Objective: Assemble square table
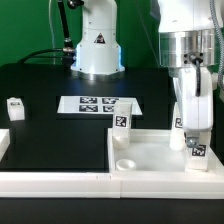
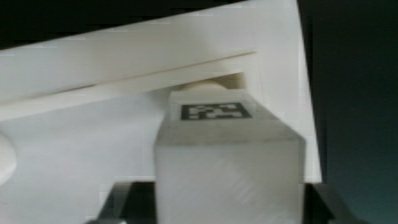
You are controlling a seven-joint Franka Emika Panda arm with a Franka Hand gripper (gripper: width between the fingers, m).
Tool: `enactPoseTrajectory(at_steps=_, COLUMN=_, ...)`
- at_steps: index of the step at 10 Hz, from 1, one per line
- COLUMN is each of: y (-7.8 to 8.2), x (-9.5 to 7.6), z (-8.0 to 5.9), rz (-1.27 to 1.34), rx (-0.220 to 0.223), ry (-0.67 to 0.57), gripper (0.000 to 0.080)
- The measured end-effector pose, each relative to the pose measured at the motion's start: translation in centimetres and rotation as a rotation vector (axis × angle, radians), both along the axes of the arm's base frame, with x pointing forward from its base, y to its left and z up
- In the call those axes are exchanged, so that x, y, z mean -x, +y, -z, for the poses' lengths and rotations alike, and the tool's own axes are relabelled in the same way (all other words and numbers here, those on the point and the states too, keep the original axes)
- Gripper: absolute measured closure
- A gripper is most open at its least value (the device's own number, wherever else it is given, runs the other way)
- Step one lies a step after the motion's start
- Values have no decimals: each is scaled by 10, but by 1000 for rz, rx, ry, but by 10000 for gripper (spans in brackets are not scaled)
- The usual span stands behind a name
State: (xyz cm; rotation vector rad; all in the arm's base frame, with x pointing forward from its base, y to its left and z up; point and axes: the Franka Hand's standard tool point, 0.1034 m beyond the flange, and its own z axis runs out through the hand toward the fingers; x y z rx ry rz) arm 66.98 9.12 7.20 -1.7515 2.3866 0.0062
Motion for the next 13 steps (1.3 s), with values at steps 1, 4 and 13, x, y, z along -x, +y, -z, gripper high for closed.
enactPoseTrajectory(at_steps=1, y=0, x=0, z=0, rz=-28, rx=5, ry=-2, gripper=432)
enactPoseTrajectory(at_steps=4, y=22, x=-6, z=-5, rz=-404, rx=93, ry=-46, gripper=173)
enactPoseTrajectory(at_steps=13, y=13, x=-23, z=-2, rz=-1393, rx=196, ry=-100, gripper=151)
